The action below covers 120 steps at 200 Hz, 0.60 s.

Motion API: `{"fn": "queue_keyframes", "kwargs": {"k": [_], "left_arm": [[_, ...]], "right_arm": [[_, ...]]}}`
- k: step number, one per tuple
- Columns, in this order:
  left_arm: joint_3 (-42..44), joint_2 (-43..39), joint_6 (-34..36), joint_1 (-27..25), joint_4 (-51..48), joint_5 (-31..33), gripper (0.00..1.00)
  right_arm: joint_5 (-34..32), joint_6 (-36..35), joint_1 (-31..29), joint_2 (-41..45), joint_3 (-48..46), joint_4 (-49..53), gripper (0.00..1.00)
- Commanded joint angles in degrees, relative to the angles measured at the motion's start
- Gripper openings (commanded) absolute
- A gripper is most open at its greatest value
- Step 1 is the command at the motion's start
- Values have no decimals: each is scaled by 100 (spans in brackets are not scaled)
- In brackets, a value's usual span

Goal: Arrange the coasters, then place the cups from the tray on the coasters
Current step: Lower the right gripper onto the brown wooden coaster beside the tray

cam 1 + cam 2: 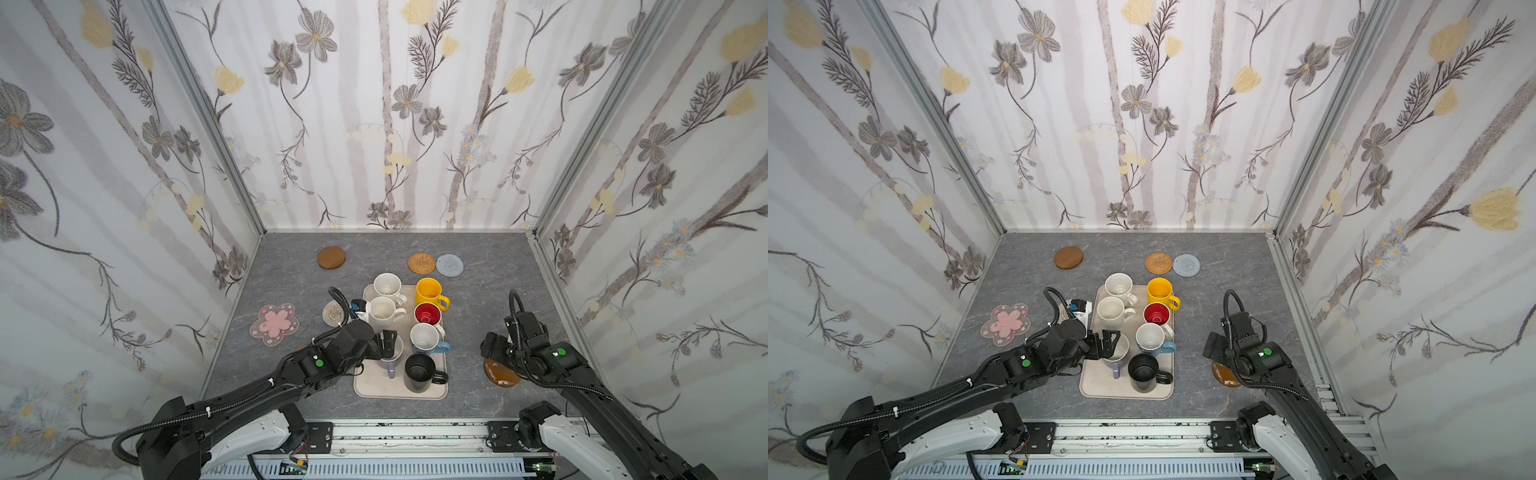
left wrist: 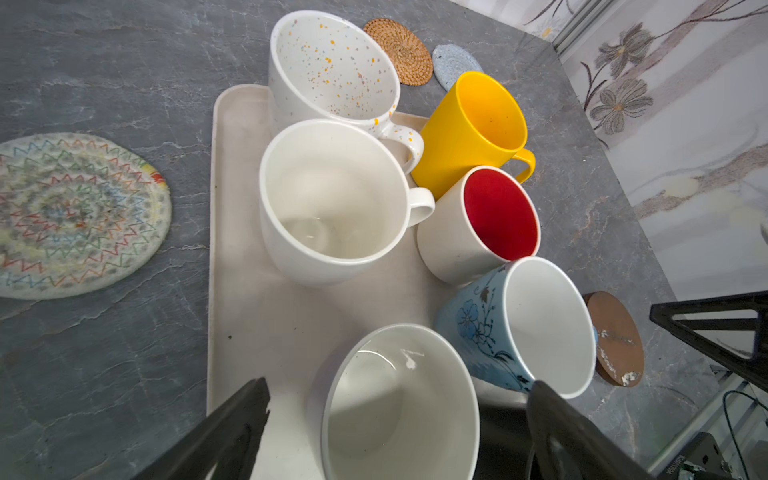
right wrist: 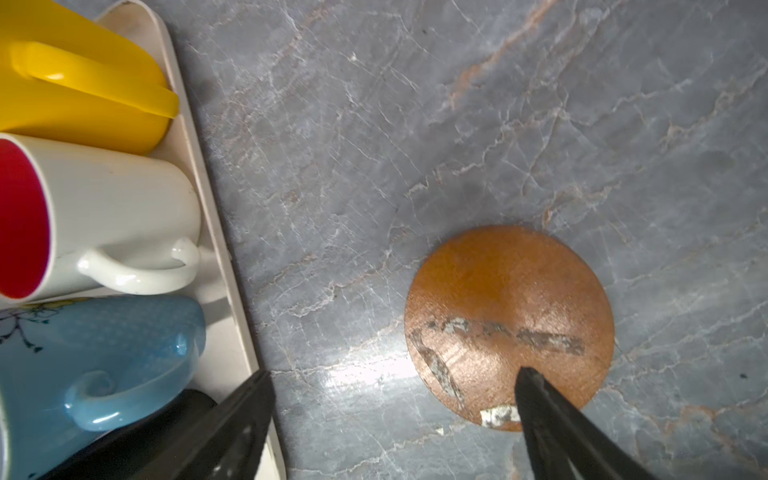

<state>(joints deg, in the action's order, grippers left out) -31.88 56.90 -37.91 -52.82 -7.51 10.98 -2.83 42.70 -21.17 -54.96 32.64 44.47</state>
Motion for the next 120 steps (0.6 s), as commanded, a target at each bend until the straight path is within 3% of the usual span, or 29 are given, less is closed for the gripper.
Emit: {"fn": "queue_keyframes", "kwargs": {"k": [1, 63, 120], "left_arm": [[104, -81, -136, -8, 73, 186, 100], [347, 45, -176, -20, 406, 123, 100], [316, 286, -146, -18, 609, 10, 100]], "right_arm": [[223, 353, -26, -44, -199, 184, 91], [425, 649, -248, -133, -248, 745, 82], [562, 804, -350, -665, -277, 810, 89]]}}
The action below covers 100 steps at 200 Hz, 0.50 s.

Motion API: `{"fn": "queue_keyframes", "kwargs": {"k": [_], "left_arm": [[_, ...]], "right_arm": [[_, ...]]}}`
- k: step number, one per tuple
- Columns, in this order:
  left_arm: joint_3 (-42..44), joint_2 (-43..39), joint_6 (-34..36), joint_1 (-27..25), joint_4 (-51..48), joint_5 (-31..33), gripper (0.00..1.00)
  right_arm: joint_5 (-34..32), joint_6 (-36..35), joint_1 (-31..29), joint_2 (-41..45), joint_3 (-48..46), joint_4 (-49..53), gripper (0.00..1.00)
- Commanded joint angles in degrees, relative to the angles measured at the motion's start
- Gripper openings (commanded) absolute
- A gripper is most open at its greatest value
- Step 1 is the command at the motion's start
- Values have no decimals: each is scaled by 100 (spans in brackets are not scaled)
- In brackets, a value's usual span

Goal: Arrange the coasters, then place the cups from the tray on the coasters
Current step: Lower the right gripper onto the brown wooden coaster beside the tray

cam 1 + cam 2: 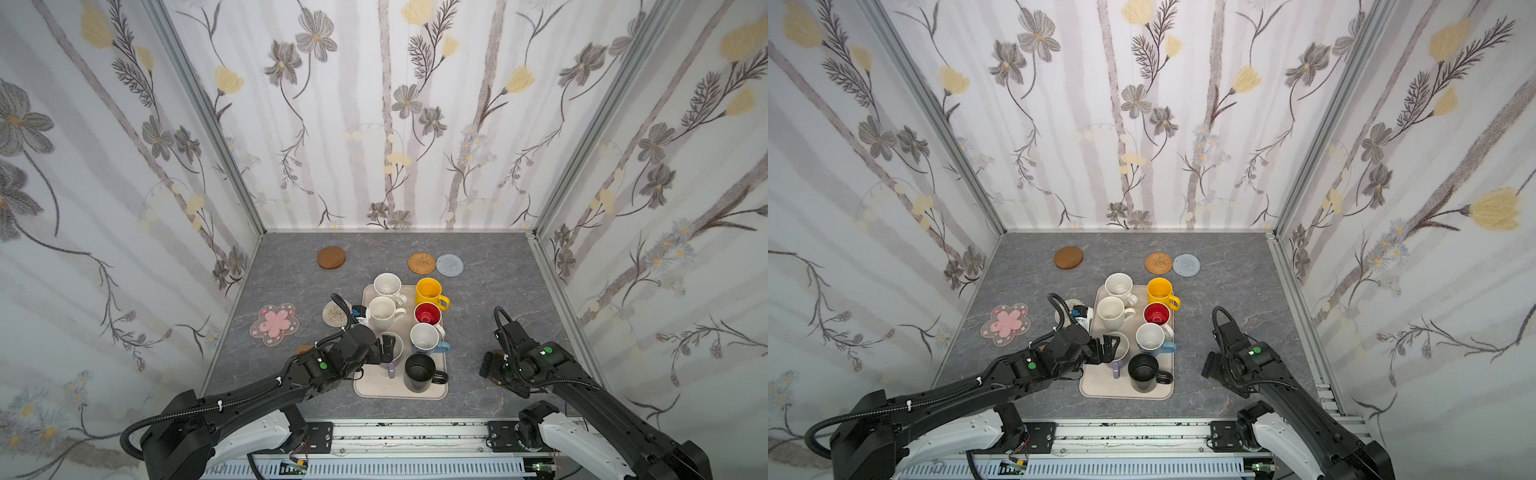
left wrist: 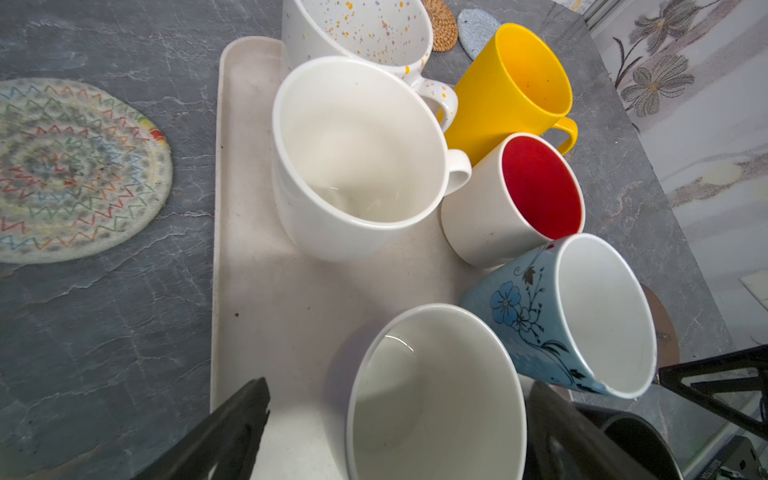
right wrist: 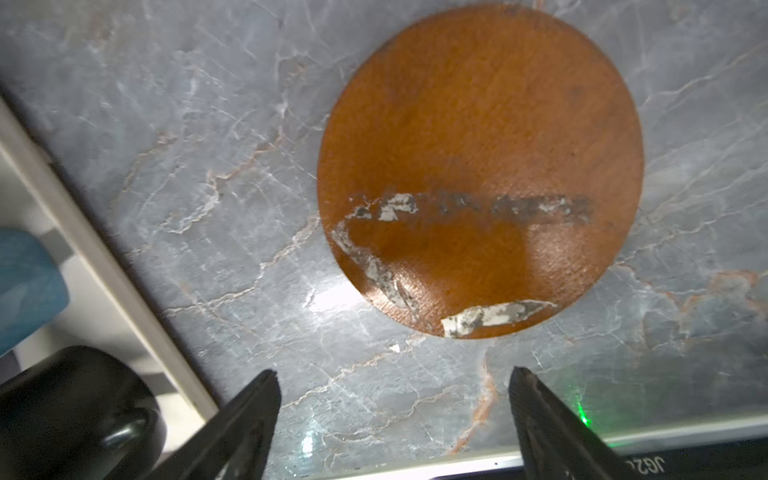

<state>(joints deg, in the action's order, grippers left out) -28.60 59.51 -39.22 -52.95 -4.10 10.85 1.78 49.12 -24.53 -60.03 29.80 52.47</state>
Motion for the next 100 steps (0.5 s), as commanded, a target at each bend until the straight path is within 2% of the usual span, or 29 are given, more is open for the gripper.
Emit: {"fn": "queue_keyframes", "kwargs": {"k": [1, 45, 100], "left_arm": [[-13, 26, -15, -5, 269, 22, 100], [29, 69, -20, -1, 352, -65, 100], [77, 71, -49, -6, 392, -81, 100]], "right_arm": [[102, 160, -15, -162, -1, 5, 89], [-92, 273, 27, -263, -159, -265, 91], [-444, 153, 163, -890, -59, -559, 90]]}}
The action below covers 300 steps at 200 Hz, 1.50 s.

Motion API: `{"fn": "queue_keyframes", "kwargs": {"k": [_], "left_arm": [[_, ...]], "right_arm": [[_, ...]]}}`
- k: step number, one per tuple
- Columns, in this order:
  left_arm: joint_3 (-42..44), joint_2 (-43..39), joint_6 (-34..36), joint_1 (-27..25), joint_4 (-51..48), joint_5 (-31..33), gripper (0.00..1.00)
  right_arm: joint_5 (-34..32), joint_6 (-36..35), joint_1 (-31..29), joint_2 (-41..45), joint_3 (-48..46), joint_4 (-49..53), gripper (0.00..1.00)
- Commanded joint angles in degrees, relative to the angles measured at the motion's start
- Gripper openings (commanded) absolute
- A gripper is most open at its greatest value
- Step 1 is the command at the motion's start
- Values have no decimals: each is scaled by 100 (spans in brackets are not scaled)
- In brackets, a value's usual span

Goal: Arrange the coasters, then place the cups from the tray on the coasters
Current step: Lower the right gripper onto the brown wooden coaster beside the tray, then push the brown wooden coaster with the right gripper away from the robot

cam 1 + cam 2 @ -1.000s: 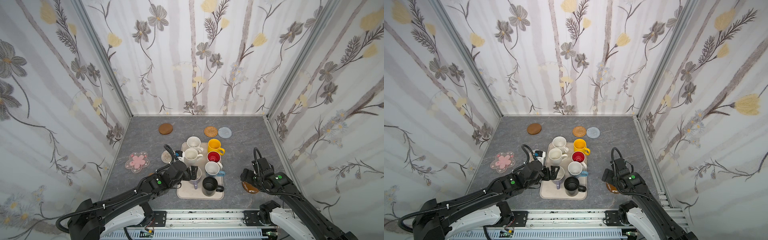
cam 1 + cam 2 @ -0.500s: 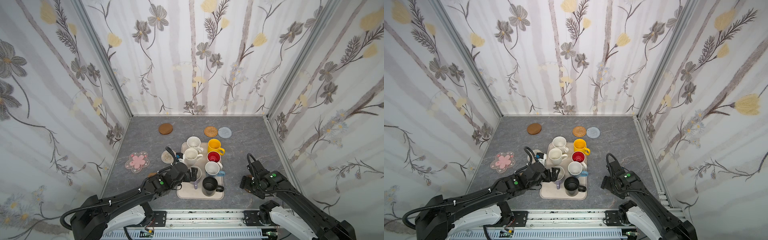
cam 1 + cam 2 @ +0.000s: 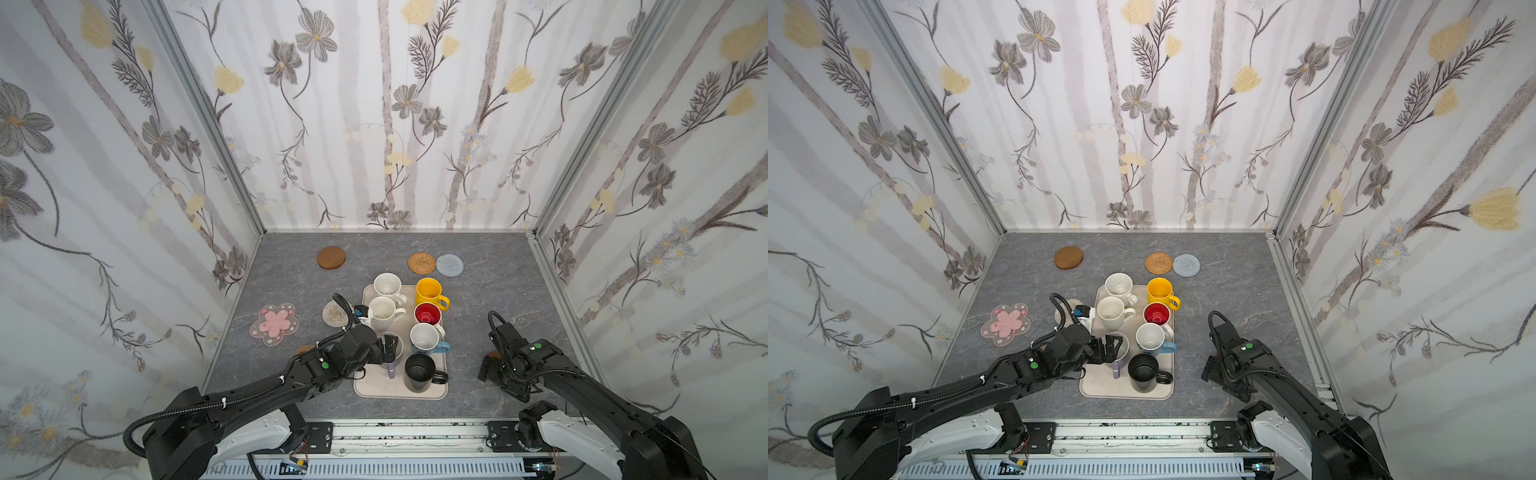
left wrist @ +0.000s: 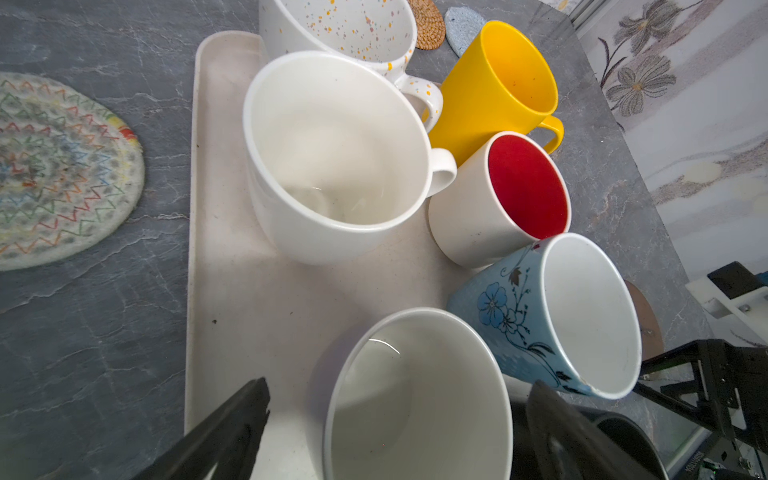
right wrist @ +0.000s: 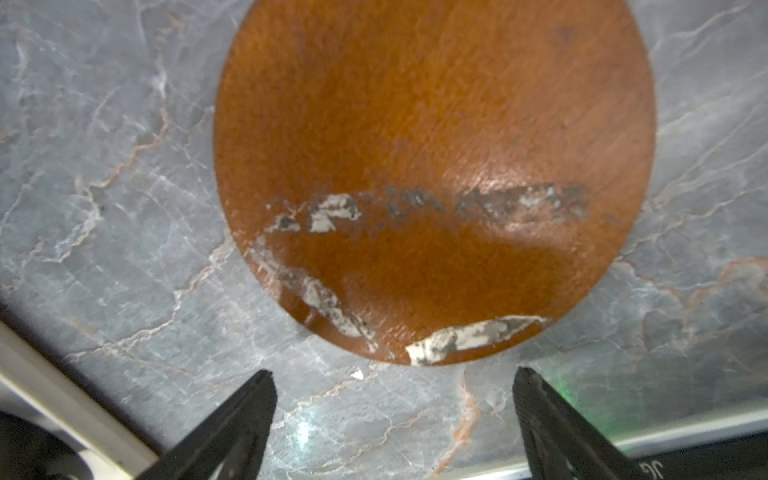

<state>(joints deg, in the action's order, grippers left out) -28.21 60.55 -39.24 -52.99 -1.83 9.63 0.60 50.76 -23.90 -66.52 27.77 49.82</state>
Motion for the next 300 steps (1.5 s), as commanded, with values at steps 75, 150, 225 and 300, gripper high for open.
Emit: {"fn": "queue_keyframes", "kwargs": {"k": [75, 150, 225, 300], "left_arm": [[27, 117, -49, 3, 164, 91, 100], [-23, 287, -32, 6, 163, 249, 100], [51, 221, -39, 42, 283, 18, 100], [328, -338, -109, 125, 314, -74, 100]], "right_arm": [[-490, -1002, 751, -1100, 841, -659, 90], [-481, -1124, 783, -903, 994, -214, 92], [-133, -632, 309, -693, 352, -290, 94], [-290, -558, 287, -992, 272, -532, 100]]}}
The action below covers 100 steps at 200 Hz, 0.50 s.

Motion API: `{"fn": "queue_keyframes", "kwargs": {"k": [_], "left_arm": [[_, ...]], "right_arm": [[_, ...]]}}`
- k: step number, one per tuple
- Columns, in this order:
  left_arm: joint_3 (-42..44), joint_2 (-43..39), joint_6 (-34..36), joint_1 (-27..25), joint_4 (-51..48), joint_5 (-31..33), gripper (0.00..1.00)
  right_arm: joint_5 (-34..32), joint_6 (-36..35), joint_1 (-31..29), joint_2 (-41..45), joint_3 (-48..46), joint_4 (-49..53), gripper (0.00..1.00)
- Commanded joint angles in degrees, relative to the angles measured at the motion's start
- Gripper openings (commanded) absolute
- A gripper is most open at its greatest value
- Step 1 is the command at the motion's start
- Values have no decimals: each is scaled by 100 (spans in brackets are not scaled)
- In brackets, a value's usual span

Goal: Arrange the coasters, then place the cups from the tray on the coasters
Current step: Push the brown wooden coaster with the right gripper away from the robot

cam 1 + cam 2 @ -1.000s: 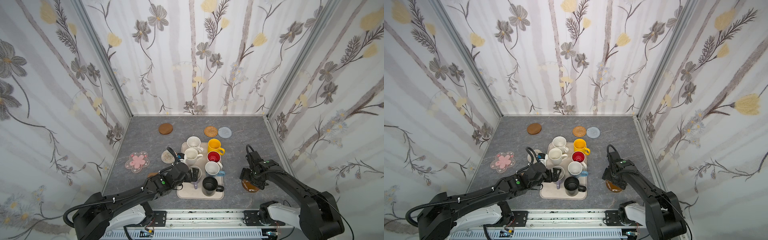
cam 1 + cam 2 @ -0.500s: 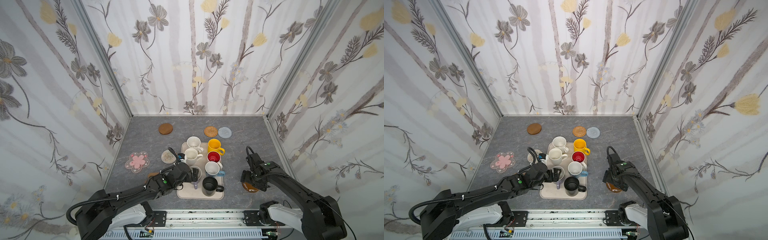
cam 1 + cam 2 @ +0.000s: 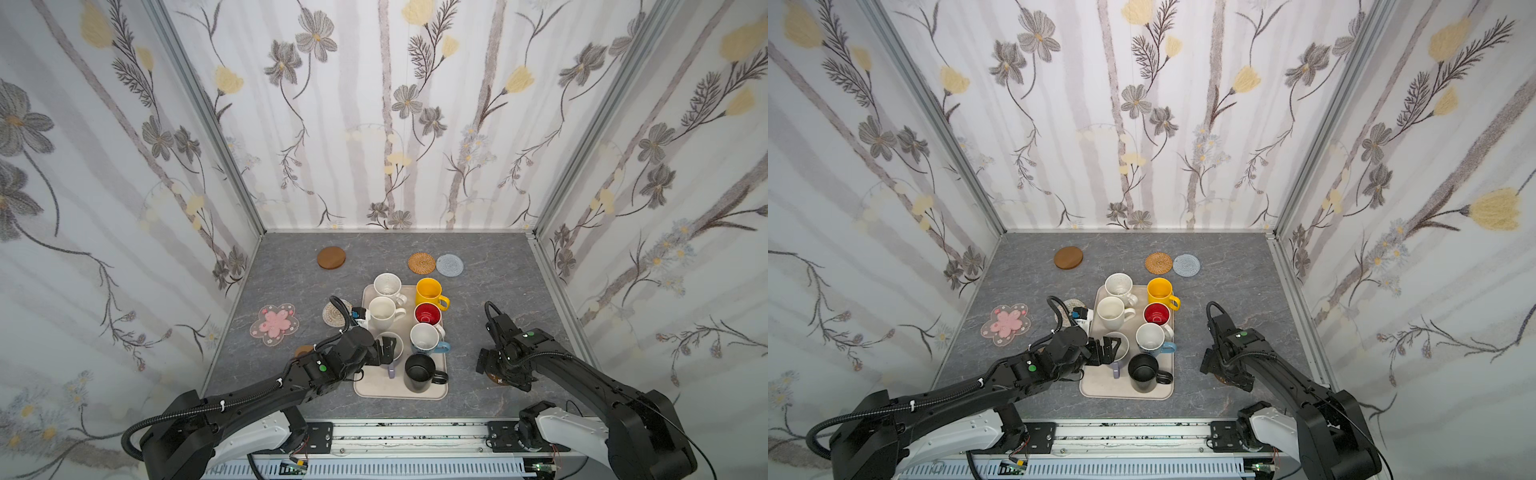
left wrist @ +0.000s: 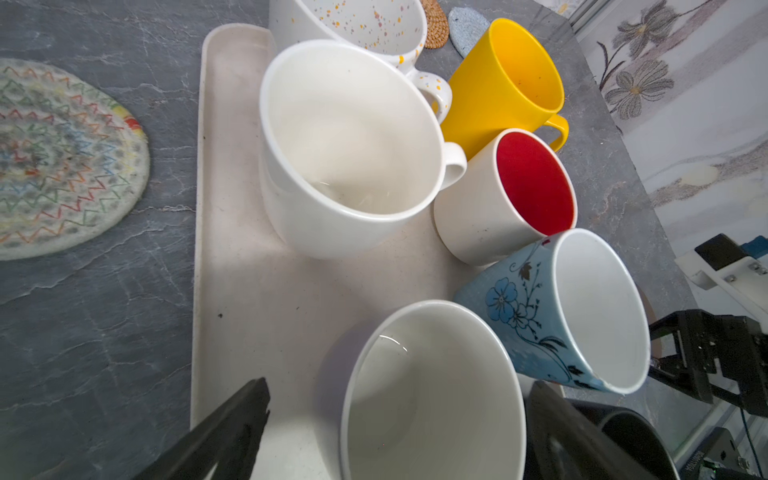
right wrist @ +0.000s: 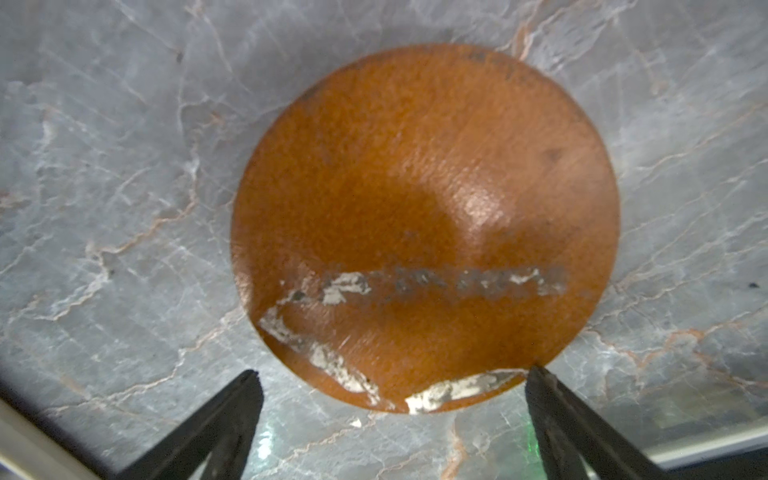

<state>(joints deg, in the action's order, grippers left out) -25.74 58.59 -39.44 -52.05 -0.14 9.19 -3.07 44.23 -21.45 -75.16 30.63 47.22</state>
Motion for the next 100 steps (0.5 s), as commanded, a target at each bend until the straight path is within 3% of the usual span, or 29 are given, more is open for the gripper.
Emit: {"fn": "queue_keyframes", "kwargs": {"k": [1, 100], "left_arm": [[83, -148, -90, 34, 146, -31, 100], [55, -78, -143, 196, 137, -101, 100]], "right_arm": [[74, 91, 43, -130, -10, -273, 100], [-379, -534, 259, -1084, 1193, -319, 100]]}}
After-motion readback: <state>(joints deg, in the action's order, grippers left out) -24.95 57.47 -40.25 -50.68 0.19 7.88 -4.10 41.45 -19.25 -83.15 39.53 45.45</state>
